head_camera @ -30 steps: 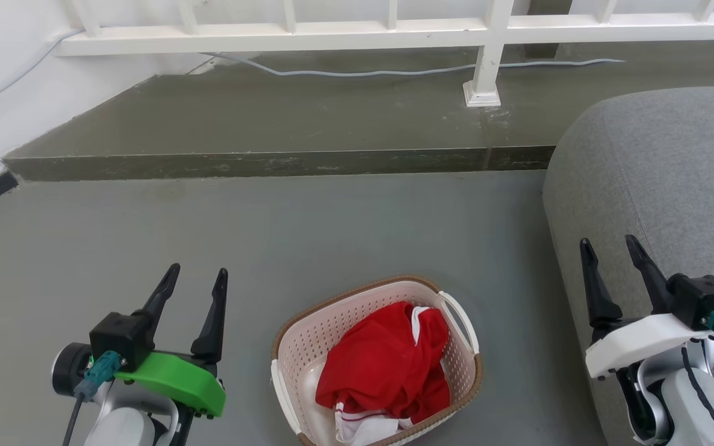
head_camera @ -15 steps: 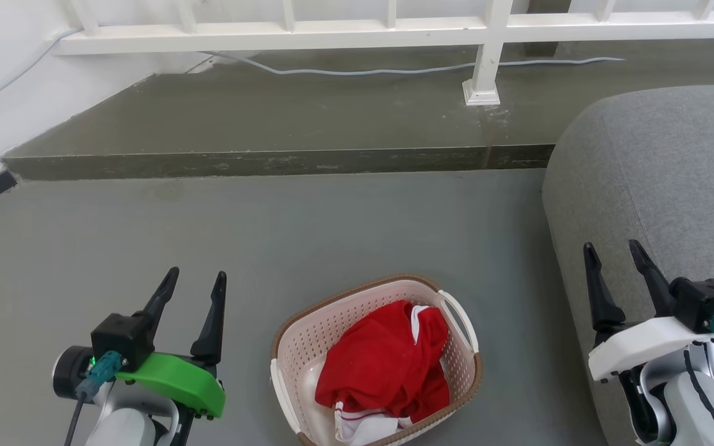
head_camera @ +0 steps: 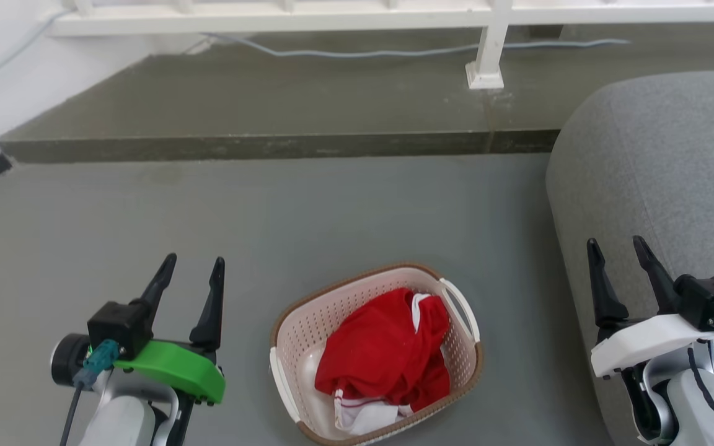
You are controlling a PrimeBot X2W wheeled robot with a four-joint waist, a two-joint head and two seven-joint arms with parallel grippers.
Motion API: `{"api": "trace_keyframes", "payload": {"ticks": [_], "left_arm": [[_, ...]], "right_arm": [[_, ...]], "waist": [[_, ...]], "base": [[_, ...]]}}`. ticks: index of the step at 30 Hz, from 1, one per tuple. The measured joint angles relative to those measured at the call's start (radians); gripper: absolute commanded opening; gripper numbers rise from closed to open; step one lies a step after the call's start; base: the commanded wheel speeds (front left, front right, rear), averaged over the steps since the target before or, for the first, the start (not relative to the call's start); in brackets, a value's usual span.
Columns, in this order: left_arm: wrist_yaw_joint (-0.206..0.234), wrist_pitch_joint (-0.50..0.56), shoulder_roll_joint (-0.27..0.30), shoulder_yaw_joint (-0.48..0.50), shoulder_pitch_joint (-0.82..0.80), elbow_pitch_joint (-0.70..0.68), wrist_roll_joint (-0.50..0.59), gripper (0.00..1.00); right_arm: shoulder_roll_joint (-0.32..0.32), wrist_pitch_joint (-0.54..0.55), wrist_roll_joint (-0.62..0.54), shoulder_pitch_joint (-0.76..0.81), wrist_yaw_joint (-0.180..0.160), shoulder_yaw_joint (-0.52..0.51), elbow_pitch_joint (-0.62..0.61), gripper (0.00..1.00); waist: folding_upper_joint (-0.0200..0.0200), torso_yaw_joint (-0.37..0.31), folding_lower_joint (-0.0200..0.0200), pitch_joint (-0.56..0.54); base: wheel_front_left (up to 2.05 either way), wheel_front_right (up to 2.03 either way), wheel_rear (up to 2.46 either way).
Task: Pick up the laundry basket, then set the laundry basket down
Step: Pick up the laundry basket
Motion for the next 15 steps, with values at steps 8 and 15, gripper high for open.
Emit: {"api": "trace_keyframes", "payload": {"ticks": [8, 15], "left_arm": [[0.000, 0.000, -0.001, 0.008, -0.027, -0.021, 0.007, 1.00], [-0.001, 0.000, -0.002, -0.004, -0.057, -0.027, 0.028, 1.00]], "right_arm": [[0.000, 0.000, 0.000, -0.014, 0.000, -0.007, -0.024, 1.00], [0.015, 0.000, 0.001, -0.037, 0.000, -0.030, -0.045, 1.00]], "waist": [[0.0000, -0.003, 0.0000, 0.069], [0.0000, -0.007, 0.0000, 0.141]], "base": [[0.00, 0.00, 0.00], [0.00, 0.00, 0.00]]}}
